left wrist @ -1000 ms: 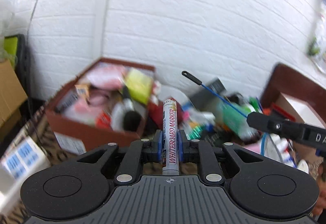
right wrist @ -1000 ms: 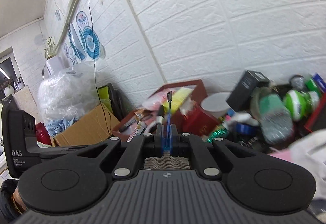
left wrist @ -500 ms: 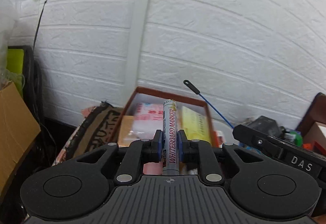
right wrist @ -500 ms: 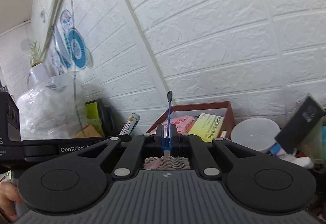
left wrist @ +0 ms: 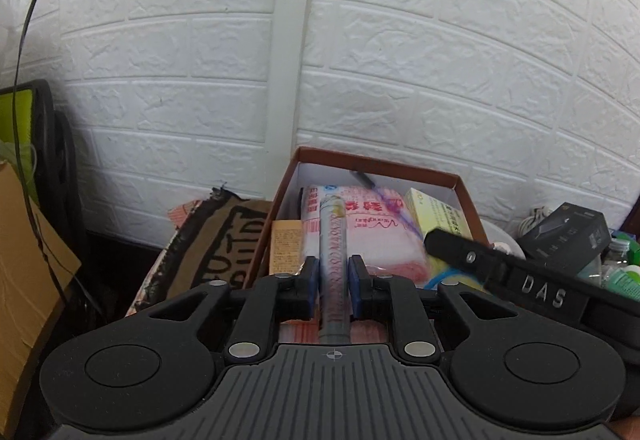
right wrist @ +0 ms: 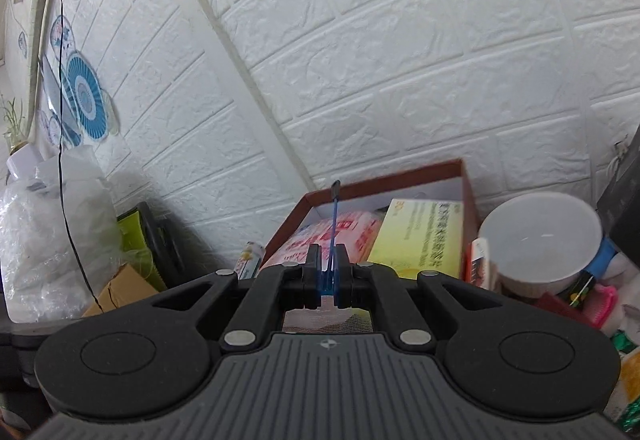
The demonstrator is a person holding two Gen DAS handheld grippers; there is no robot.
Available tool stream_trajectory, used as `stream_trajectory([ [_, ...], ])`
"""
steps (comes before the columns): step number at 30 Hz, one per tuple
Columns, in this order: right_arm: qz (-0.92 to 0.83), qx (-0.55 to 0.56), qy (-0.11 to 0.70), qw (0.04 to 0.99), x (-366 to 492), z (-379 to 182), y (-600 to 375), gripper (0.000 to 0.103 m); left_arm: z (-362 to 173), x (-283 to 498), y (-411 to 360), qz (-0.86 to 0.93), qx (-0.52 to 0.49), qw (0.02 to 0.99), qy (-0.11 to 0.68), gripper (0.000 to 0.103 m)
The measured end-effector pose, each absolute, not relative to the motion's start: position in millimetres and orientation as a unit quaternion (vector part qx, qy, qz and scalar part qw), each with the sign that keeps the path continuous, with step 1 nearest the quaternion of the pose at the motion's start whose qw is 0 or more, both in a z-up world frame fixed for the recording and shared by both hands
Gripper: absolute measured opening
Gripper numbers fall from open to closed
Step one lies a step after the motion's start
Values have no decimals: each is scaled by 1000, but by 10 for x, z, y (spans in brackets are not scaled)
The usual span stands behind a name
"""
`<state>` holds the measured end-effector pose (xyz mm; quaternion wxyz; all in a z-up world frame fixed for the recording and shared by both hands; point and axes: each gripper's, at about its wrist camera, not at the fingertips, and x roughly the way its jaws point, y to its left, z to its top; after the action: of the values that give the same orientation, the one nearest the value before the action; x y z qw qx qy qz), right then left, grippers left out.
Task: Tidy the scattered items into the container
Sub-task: 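Carry the marker and strainer into the shoe box and open both grippers, then move both empty grippers back toward the pile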
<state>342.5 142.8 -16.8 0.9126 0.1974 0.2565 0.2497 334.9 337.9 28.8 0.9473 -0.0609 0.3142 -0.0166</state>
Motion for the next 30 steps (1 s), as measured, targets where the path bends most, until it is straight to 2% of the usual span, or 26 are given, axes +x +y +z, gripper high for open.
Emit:
stream_trajectory([
  [1,254,194,263,910,3418,-181,1447,10,283,3329,3396,-17,-63,948,311,59],
  [2,254,191,263,911,3391,-190,1438,15,281,3290,3410,-19,-64,950,305,66],
  [4,246,183,253,918,3288,-178,1371,48,278,3210,3428,-20,-66,952,298,73],
  [6,240,168,238,926,3172,-168,1295,65,266,3158,3417,-19,-64,952,299,82],
  [7,238,161,235,929,3120,-167,1265,65,251,3135,3397,-16,-59,952,300,87],
  [9,239,155,234,929,3030,-168,1211,65,238,3075,3358,-7,-47,953,298,90],
  [11,241,147,234,930,2960,-167,1178,73,237,3020,3341,4,-44,953,299,97],
  [13,243,145,235,930,2921,-162,1155,86,242,2968,3351,11,-51,952,301,103],
  [16,247,154,235,927,2857,-138,1087,99,267,2877,3360,8,-65,952,298,103],
  [19,250,160,231,927,2777,-81,1014,102,301,2795,3301,9,-65,952,298,103],
  [30,270,187,236,915,2428,129,597,103,468,2373,2808,1,-39,957,286,103],
])
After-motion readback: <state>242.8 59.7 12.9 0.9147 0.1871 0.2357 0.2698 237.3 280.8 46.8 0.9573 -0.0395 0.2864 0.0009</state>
